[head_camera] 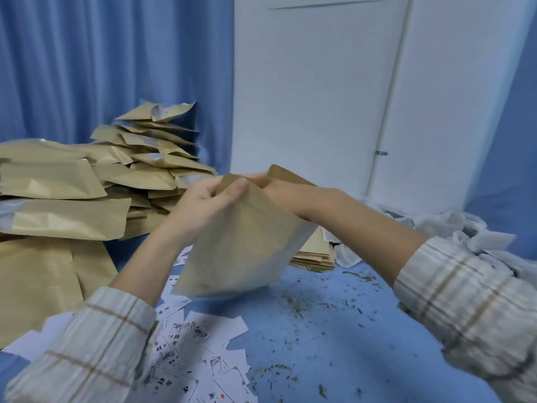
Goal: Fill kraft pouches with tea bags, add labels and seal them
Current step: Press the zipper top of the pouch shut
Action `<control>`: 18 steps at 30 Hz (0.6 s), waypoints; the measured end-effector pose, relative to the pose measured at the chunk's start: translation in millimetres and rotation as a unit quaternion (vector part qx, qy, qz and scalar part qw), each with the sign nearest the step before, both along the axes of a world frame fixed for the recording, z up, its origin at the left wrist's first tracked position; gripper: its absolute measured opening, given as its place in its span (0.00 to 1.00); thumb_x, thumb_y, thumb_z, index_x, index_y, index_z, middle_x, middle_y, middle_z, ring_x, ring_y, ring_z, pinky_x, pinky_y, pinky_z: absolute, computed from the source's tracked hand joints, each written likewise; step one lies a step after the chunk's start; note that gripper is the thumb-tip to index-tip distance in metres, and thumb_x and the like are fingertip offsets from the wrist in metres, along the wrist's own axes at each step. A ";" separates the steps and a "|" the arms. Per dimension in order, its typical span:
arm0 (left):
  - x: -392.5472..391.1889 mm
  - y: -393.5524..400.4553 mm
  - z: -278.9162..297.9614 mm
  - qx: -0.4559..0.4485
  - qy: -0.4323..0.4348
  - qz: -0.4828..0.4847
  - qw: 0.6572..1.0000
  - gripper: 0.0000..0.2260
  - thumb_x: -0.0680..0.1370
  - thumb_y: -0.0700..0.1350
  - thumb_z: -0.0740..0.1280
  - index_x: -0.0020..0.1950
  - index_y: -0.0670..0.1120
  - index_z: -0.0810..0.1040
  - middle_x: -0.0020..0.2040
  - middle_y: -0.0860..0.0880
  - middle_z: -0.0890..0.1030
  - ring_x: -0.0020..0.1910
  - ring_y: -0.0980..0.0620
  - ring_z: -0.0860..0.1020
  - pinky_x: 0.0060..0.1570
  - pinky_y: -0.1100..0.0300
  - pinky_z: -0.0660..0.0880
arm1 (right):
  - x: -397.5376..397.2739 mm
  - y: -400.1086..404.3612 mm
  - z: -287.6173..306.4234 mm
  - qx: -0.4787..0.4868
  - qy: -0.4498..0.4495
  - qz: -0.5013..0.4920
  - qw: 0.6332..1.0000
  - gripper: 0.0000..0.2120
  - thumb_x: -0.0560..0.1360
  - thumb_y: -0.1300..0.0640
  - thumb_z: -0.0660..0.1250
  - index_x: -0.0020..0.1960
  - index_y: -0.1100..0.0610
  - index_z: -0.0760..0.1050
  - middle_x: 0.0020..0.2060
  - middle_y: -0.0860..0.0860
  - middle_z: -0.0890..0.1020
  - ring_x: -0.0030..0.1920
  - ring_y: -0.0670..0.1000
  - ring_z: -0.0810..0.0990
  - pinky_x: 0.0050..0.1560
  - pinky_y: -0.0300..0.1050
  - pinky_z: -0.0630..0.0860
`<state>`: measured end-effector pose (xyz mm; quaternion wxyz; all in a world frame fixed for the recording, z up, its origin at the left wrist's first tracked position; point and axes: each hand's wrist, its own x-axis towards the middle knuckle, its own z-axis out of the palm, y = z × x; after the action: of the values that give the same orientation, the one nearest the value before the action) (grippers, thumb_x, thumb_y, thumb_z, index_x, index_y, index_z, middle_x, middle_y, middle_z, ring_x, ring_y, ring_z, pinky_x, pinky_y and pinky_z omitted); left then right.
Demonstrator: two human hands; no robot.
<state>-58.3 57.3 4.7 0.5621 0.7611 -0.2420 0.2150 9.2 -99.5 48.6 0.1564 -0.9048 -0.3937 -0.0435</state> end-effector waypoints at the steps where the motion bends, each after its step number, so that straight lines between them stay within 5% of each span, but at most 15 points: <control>1: 1.0 -3.3 1.9 -0.007 -0.001 0.012 1.000 0.10 0.75 0.55 0.64 0.53 0.60 0.82 0.53 0.57 0.82 0.54 0.59 0.78 0.55 0.61 0.72 | -2.8 -4.6 1.9 0.014 0.015 0.009 1.000 0.09 0.75 0.44 0.58 0.54 0.38 0.73 0.50 0.42 0.77 0.51 0.43 0.76 0.53 0.43 0.72; 3: 1.6 -10.0 6.8 -0.029 -0.015 0.030 0.999 0.11 0.75 0.55 0.62 0.52 0.58 0.83 0.51 0.57 0.83 0.51 0.60 0.78 0.53 0.60 0.71 | -3.7 -16.1 9.2 0.014 0.011 0.023 1.000 0.07 0.75 0.46 0.58 0.48 0.35 0.72 0.46 0.40 0.76 0.48 0.42 0.75 0.46 0.38 0.67; 6: 3.1 -16.5 14.7 -0.038 -0.039 0.029 0.998 0.13 0.76 0.56 0.60 0.53 0.58 0.82 0.48 0.61 0.82 0.47 0.66 0.76 0.47 0.71 0.70 | -4.0 -33.2 27.8 0.041 -0.074 0.013 0.996 0.09 0.76 0.52 0.61 0.37 0.47 0.75 0.37 0.40 0.77 0.43 0.45 0.74 0.43 0.38 0.65; 9: 9.8 -22.1 17.0 -0.084 -0.031 0.006 0.996 0.14 0.77 0.55 0.59 0.55 0.54 0.80 0.49 0.59 0.83 0.48 0.64 0.78 0.47 0.72 0.72 | -7.7 -56.9 43.8 0.193 -0.057 0.018 0.979 0.18 0.74 0.40 0.62 0.38 0.50 0.82 0.36 0.43 0.83 0.36 0.38 0.78 0.42 0.31 0.71; 13: 20.5 -23.3 17.3 -0.149 -0.012 0.030 0.988 0.12 0.77 0.56 0.60 0.51 0.56 0.82 0.46 0.59 0.83 0.44 0.63 0.79 0.43 0.69 0.74 | -8.1 -98.2 43.6 0.216 -0.090 0.014 0.972 0.20 0.66 0.34 0.59 0.35 0.47 0.81 0.48 0.38 0.79 0.51 0.35 0.73 0.51 0.27 0.66; 16: 28.9 -24.3 16.8 -0.141 -0.017 0.044 0.989 0.11 0.78 0.56 0.60 0.50 0.57 0.82 0.45 0.60 0.83 0.43 0.64 0.79 0.42 0.71 0.74 | -1.7 -120.9 36.5 0.249 -0.002 0.031 0.968 0.12 0.63 0.39 0.64 0.35 0.45 0.80 0.52 0.40 0.79 0.55 0.40 0.76 0.54 0.35 0.70; 18: 35.4 -25.5 15.4 -0.149 -0.016 0.048 0.988 0.12 0.78 0.56 0.60 0.50 0.57 0.82 0.46 0.58 0.83 0.44 0.62 0.79 0.45 0.69 0.76 | 3.8 -131.4 32.0 0.259 0.034 0.046 0.964 0.11 0.61 0.42 0.72 0.38 0.47 0.81 0.42 0.43 0.82 0.44 0.42 0.79 0.44 0.31 0.73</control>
<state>-22.9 31.9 20.1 0.6539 0.6764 -0.1792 0.2878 13.0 -231.0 80.6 0.4007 -0.8150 -0.4050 -0.1060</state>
